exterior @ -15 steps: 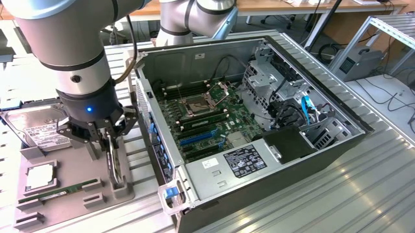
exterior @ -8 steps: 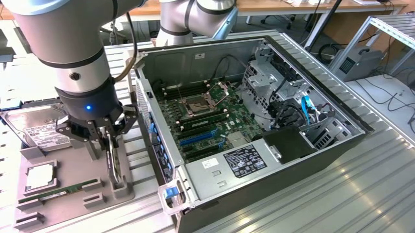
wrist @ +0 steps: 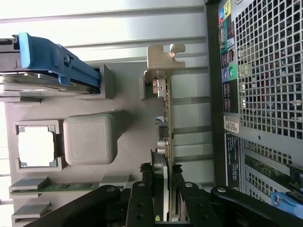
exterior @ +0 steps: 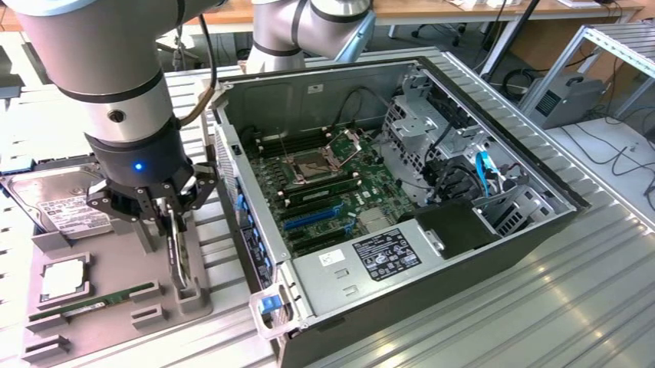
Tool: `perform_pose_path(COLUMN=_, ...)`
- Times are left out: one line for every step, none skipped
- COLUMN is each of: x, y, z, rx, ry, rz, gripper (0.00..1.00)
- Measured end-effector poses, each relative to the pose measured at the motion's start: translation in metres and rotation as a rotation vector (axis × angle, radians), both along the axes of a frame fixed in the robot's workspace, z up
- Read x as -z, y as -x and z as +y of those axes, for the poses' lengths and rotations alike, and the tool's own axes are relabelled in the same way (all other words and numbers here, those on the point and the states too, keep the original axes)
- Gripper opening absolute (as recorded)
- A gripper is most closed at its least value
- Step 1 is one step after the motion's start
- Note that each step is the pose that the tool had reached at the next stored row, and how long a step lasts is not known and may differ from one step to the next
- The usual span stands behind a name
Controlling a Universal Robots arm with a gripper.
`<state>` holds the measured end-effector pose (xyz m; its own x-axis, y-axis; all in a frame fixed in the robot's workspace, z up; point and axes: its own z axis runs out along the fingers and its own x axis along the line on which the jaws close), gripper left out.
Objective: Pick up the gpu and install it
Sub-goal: 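Pick up the gpu and move the gpu toward the slot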
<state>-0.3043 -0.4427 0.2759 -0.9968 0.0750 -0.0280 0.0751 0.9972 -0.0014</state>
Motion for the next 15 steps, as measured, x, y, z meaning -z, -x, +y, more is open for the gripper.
perform_pose_path(x=-0.0004, y=0.0000, z=0.0000, rx=0.000, ry=-0.0001, rz=-0.0001, gripper=0.27)
perform_pose_path(x=-0.0008, y=0.0000, z=0.0000, rx=0.000, ry=0.0000, rz=-0.0001, gripper=0.27)
perform_pose_path(x=-0.0013, y=0.0000, z=0.0000, rx=0.000, ry=0.0000, rz=-0.0001, gripper=0.27)
perform_pose_path(x=-0.0017, y=0.0000, z=0.0000, rx=0.000, ry=0.0000, rz=0.0000, gripper=0.27)
perform_pose_path(x=-0.0021, y=0.0000, z=0.0000, rx=0.000, ry=0.0000, rz=-0.0001, gripper=0.27)
perform_pose_path(x=-0.0025, y=0.0000, z=0.0000, rx=0.000, ry=0.0000, rz=0.0000, gripper=0.27)
perform_pose_path(x=-0.0029, y=0.0000, z=0.0000, rx=0.000, ry=0.0000, rz=0.0000, gripper=0.27)
perform_pose_path(x=-0.0033, y=0.0000, z=0.0000, rx=0.000, ry=0.0000, rz=0.0000, gripper=0.27)
perform_pose_path(x=-0.0037, y=0.0000, z=0.0000, rx=0.000, ry=0.0000, rz=0.0000, gripper=0.27)
perform_pose_path(x=-0.0041, y=0.0000, z=0.0000, rx=0.000, ry=0.0000, rz=0.0000, gripper=0.27)
perform_pose_path(x=-0.0045, y=0.0000, z=0.0000, rx=0.000, ry=0.0000, rz=0.0000, gripper=0.27)
perform_pose_path(x=-0.0048, y=0.0000, z=0.0000, rx=0.000, ry=0.0000, rz=0.0000, gripper=0.27)
perform_pose_path(x=-0.0052, y=0.0000, z=0.0000, rx=0.000, ry=0.0000, rz=0.0000, gripper=0.27)
perform_pose_path(x=-0.0056, y=0.0000, z=0.0000, rx=0.000, ry=0.0000, rz=-0.0001, gripper=0.27)
perform_pose_path(x=-0.0060, y=0.0000, z=0.0000, rx=0.000, ry=0.0000, rz=0.0000, gripper=0.27)
